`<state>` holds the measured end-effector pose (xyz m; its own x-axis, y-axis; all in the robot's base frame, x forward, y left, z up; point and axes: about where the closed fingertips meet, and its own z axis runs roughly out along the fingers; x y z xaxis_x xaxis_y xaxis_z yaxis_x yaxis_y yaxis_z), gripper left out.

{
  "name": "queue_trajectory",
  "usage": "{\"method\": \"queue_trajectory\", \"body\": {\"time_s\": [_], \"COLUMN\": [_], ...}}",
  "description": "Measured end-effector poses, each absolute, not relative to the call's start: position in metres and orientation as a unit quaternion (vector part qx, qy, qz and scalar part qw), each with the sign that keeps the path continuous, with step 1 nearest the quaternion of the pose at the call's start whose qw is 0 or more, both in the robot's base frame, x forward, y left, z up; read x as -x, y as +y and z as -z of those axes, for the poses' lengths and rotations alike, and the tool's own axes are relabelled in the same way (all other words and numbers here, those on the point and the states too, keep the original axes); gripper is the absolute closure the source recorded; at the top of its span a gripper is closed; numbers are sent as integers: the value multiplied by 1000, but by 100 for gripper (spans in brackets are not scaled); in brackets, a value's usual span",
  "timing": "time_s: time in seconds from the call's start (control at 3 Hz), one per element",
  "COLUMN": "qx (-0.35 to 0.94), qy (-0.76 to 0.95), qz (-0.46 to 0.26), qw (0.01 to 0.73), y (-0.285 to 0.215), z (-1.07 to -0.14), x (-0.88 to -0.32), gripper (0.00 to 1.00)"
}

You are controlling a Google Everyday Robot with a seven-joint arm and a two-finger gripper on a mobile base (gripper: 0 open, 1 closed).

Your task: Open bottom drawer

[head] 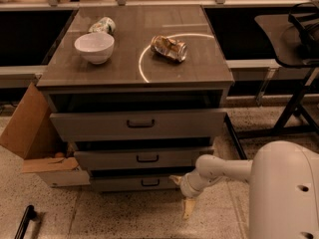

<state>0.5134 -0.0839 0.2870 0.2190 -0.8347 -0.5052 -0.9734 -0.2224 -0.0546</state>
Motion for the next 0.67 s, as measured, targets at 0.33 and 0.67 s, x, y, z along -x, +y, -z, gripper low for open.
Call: {"method": "queue_trajectory", "body": {"time_s": [0.33, 0.67], "qx": [760, 756], "qy": [598, 607], "qz": [-179, -164], "qw": [183, 182], "y": [-90, -95], "z": [-263, -242], "x": [-524, -534], "gripper": [0, 0]}}
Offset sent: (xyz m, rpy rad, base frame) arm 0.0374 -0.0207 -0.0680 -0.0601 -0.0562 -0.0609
